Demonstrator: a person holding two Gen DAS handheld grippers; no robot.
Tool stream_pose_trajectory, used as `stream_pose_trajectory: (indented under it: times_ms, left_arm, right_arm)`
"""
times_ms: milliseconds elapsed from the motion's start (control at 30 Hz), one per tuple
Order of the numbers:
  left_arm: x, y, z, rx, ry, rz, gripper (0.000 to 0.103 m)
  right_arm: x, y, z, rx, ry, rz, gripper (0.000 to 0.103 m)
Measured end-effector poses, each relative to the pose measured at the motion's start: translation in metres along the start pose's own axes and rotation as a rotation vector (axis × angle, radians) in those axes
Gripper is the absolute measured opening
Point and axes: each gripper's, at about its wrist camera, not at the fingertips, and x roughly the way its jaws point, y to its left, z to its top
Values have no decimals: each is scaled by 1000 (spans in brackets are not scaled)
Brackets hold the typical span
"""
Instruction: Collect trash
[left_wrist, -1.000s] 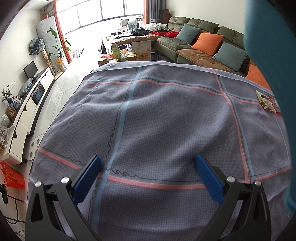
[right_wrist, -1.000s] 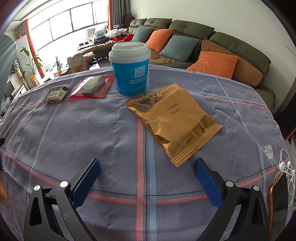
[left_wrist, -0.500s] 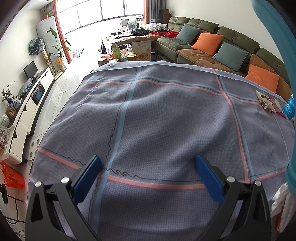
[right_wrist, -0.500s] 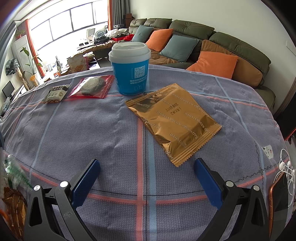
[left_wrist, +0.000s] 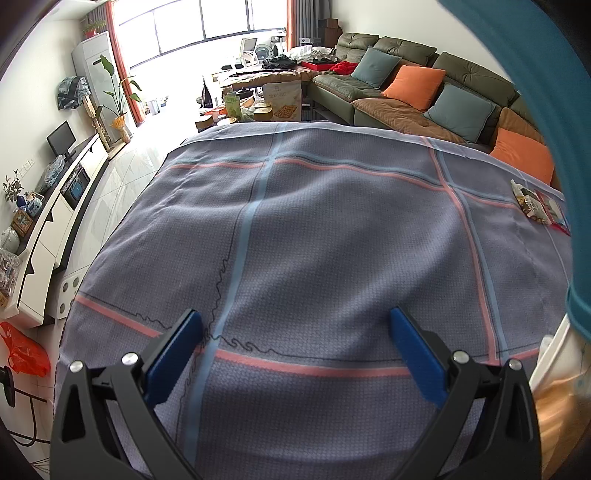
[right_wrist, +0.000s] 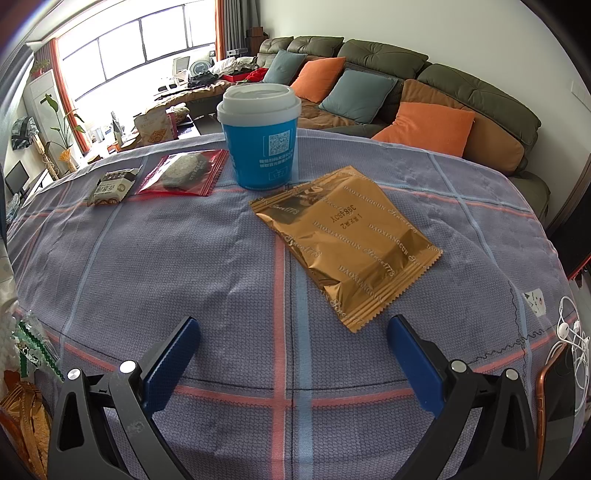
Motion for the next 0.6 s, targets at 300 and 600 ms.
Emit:
stream_pose_trajectory:
  times_ms: [300, 600]
  left_arm:
    - [0, 0, 0, 0, 0, 0, 100]
    - [0, -1, 0, 0, 0, 0, 100]
  right_arm:
    - [0, 0, 0, 0, 0, 0, 101]
    - [0, 0, 0, 0, 0, 0, 101]
